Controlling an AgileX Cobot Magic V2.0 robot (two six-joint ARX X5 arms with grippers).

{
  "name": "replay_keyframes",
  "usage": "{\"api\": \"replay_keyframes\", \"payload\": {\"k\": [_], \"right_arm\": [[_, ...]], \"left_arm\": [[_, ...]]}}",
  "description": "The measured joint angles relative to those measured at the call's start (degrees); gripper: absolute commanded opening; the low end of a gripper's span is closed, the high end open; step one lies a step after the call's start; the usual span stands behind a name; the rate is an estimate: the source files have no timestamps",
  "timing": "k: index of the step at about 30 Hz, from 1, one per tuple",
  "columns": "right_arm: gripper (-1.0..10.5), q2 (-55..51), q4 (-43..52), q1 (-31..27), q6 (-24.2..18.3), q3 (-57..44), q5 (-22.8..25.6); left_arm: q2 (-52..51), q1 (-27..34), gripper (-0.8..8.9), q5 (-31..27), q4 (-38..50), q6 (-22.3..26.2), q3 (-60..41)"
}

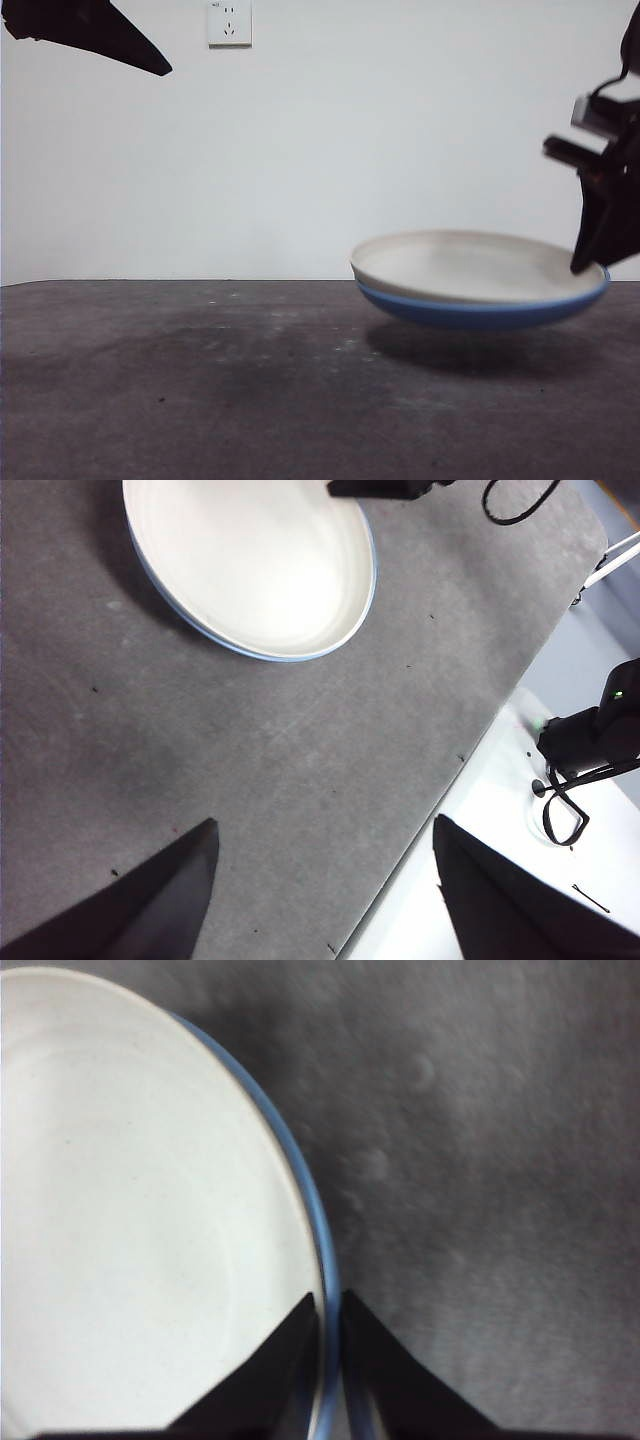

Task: Pick up the white plate, put it on the blue plate, put it on desk

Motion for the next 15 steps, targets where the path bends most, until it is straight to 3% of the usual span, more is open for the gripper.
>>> {"api": "replay_keyframes", "payload": {"k": [7,15], "right_arm": [[0.1,-2.91,1.20,2.38,2.19,0.04,-1.16],[0.1,-2.49,3.63,9.64,5.01,1.18,0.68]], "left_arm": [[0.00,0.00,3.42,0.00,0.15,0.00,0.00],[0.00,0.00,3.42,0.02,0.15,0.00,0.00]]}}
